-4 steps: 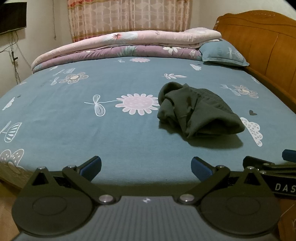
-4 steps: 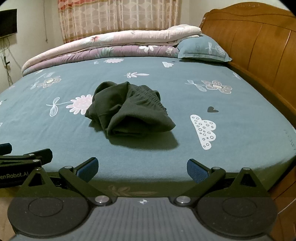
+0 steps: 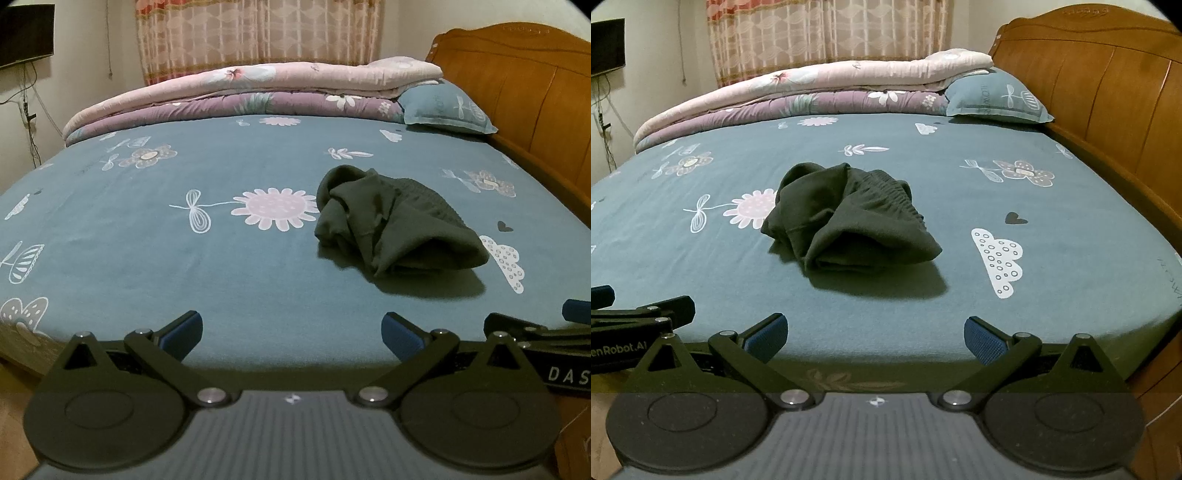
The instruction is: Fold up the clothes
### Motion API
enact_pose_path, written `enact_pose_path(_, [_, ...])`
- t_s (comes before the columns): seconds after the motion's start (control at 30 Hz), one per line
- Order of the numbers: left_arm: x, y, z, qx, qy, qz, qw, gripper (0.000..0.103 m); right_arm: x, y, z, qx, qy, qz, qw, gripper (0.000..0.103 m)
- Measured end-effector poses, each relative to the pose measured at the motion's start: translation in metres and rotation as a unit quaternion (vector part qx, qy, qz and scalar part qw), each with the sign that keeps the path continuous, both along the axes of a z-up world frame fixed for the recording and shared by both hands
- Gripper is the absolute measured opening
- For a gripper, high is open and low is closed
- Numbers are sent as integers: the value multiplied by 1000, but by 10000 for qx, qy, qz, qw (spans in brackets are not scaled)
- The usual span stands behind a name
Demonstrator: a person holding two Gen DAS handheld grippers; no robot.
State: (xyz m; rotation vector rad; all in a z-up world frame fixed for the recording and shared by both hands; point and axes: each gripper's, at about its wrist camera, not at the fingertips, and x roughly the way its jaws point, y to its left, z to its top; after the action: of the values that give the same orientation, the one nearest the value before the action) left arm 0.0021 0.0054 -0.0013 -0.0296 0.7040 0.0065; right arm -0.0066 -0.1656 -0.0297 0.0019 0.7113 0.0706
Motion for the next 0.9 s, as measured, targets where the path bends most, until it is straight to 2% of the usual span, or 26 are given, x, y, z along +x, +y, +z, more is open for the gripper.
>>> enact_pose_path(0.13, [-2, 8, 0, -63, -107, 6, 9999, 102, 1, 0, 1, 10, -9, -22, 10000, 103])
enact_pose_path(0.2, [-2, -2, 5, 85, -104, 16, 9999, 102, 1, 0, 2, 16, -14, -33, 10000, 103])
enact_pose_path(0.9, [7, -8, 1, 126, -35, -57, 9999, 102, 6, 2, 1, -18, -46, 19, 10000, 103])
